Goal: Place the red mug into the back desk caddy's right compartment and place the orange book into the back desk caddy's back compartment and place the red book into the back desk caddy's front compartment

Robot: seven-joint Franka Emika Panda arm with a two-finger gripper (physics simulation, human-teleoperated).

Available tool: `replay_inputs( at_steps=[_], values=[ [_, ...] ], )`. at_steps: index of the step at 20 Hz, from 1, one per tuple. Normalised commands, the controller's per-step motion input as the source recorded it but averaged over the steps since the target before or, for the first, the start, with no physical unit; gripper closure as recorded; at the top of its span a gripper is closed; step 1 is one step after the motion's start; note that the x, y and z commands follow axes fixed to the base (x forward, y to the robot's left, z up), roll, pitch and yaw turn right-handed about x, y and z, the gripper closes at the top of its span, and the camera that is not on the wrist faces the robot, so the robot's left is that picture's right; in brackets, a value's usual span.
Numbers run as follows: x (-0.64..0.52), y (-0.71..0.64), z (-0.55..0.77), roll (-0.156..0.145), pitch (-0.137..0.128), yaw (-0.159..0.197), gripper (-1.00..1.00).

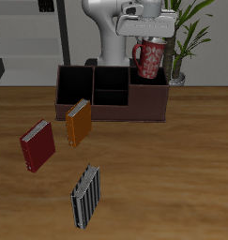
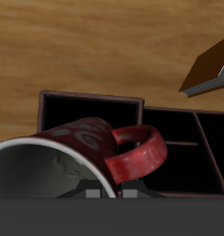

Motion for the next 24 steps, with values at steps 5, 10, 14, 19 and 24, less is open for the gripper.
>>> replay_inputs(
  at_steps=[5, 10, 14, 19, 24],
  values=[
    [0.09, -0.09, -0.36, -0.036, 0.062, 0.142, 1.00],
    [0.04, -0.12, -0.26, -0.024, 0.037, 0.110, 1.00],
    [0.09, -0.01, -0.41, -0.010, 0.074, 0.141, 1.00],
    [-0.02, 0.10, -0.25, -0.006, -0.006, 0.181, 1.00],
    [-0.01, 0.07, -0.20, 0.013, 0.003, 0.119, 1.00]
  ],
)
